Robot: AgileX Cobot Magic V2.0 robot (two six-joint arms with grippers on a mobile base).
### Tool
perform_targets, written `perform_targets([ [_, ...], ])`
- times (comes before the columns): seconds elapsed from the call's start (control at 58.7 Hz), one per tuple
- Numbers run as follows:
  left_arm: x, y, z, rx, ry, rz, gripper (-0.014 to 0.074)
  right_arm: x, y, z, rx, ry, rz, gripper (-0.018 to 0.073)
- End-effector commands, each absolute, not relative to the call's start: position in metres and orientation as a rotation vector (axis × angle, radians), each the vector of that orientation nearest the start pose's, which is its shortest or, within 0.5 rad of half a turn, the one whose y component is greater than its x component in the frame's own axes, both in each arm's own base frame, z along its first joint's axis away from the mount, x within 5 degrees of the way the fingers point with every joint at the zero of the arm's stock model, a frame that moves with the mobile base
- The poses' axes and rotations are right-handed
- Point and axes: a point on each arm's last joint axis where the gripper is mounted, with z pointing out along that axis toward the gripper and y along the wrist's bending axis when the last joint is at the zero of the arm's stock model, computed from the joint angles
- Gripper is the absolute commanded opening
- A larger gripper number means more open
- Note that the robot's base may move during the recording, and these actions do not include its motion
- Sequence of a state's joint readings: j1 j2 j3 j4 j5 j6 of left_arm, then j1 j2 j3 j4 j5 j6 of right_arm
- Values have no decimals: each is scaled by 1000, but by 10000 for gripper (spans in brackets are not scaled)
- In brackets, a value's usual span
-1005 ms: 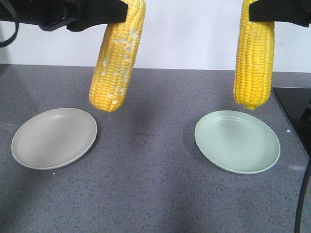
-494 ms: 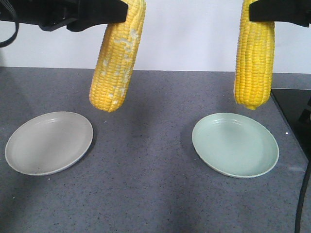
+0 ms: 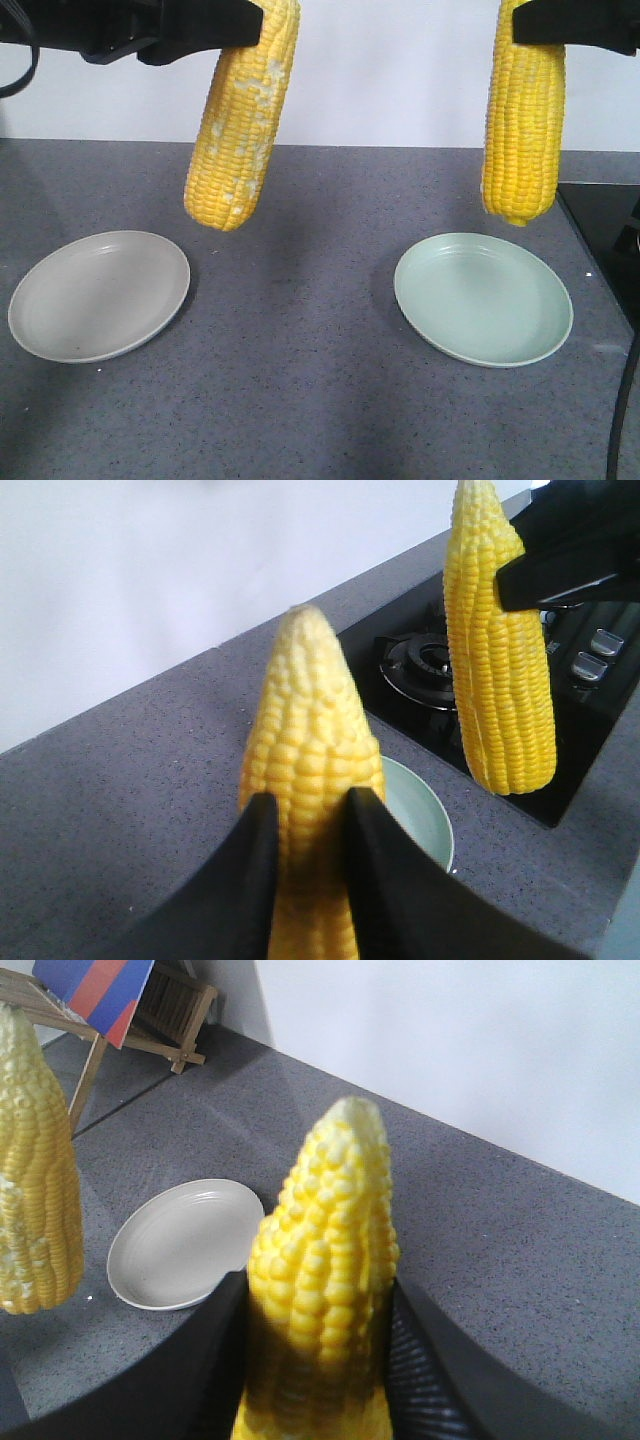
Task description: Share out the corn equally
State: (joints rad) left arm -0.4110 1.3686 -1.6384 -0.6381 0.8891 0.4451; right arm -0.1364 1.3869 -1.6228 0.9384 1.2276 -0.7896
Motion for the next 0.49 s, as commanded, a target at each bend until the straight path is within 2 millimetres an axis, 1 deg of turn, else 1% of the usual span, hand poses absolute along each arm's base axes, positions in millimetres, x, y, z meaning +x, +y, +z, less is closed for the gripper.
perform_targets([
  [0.0, 229, -146, 507, 663, 1773, -773, -6, 257, 35, 493, -635, 1856, 676, -5],
  [0.477, 229, -146, 507, 663, 1773, -773, -6, 257, 35, 493, -635, 1856, 676, -5],
])
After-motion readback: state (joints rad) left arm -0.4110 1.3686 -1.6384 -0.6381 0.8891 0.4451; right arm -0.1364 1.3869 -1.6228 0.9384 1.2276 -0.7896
